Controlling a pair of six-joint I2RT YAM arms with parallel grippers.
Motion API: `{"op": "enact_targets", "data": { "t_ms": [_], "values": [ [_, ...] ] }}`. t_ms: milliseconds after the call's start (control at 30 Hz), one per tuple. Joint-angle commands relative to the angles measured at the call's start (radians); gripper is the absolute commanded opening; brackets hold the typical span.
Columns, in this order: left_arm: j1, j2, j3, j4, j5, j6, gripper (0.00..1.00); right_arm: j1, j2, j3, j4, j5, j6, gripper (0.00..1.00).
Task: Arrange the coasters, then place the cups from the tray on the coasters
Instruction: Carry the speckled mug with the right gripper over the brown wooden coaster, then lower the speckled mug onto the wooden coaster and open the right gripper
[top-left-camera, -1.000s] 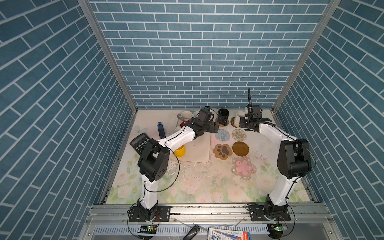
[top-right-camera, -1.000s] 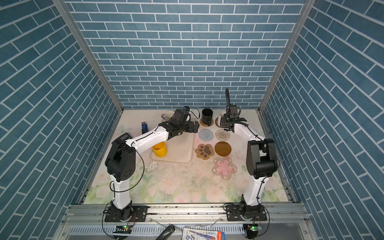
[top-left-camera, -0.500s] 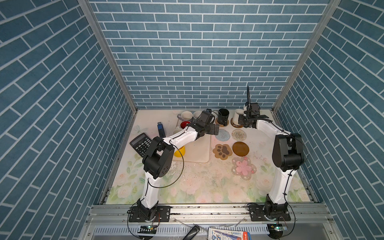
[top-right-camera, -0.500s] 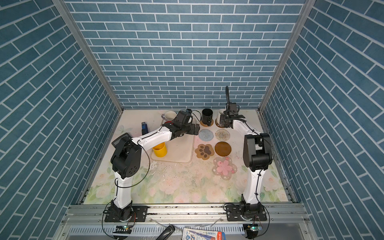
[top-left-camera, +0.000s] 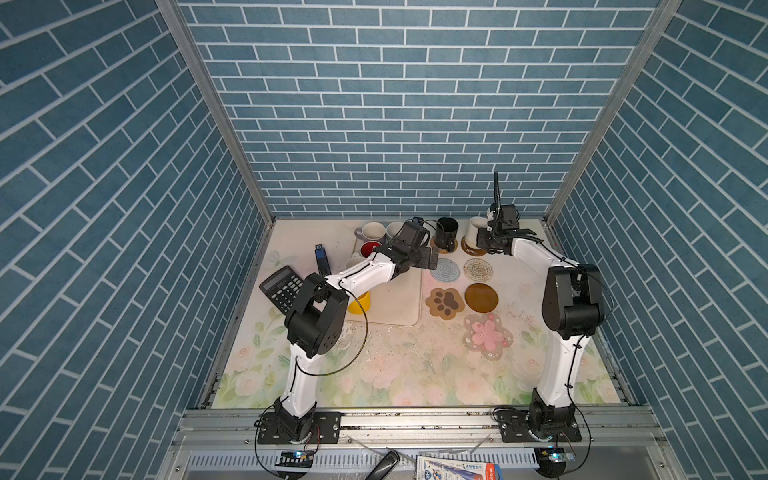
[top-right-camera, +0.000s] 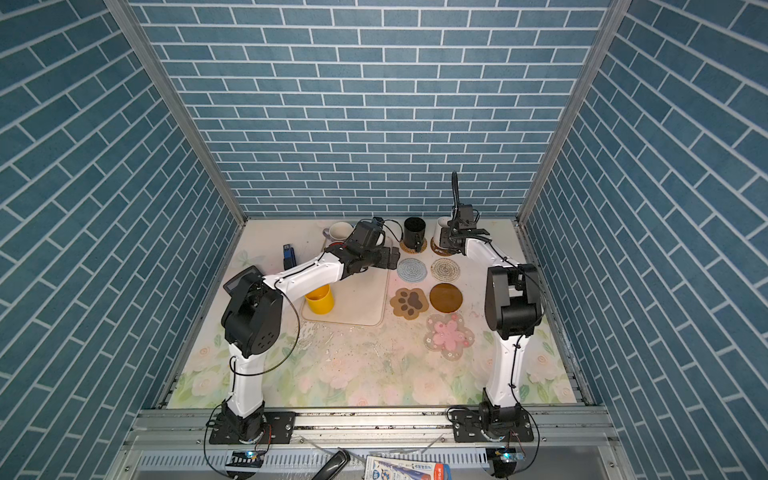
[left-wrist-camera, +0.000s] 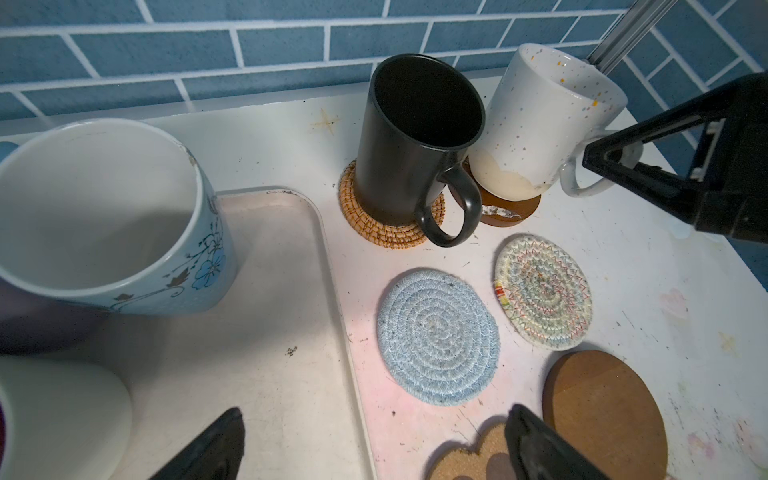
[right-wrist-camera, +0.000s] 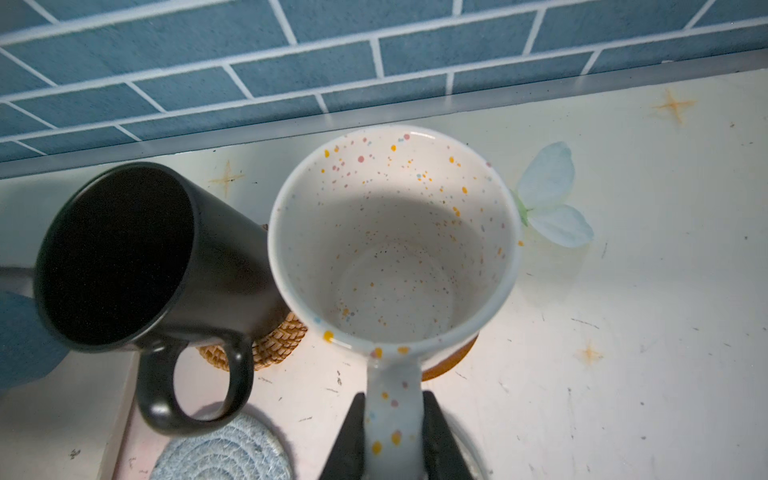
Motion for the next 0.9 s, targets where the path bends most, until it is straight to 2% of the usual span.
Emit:
{"op": "enact_targets", "data": {
  "t_ms": [0,67,200,267,700,867],
  "values": [
    [0.001,0.027,0.030,-0.003,-0.004,0.013,0.99,-0.005,-0.014,0.048,0.091,-0.006,-0.062,0.00],
    [0.004,0.032,0.032,-0.006,0.000,0.010,0.99,-0.005,-0.022,0.033,0.100,-0.011,-0.073,0.03],
    [0.009,0.036,0.031,-0.003,0.014,0.001,0.99,-0.005,-0.021,0.019,0.096,-0.029,-0.071,0.21],
    [0.011,0.037,0.029,-0.001,0.015,-0.001,0.99,-0.005,-0.017,0.024,0.089,-0.044,-0.070,0.25],
    [0.016,0.032,0.021,-0.003,0.016,-0.004,0.99,-0.005,-0.031,0.014,0.058,-0.014,-0.075,0.36],
    [0.016,-0.012,-0.006,-0.004,0.004,-0.015,0.99,-0.005,-0.075,-0.009,0.056,-0.030,-0.063,0.40]
  ]
}}
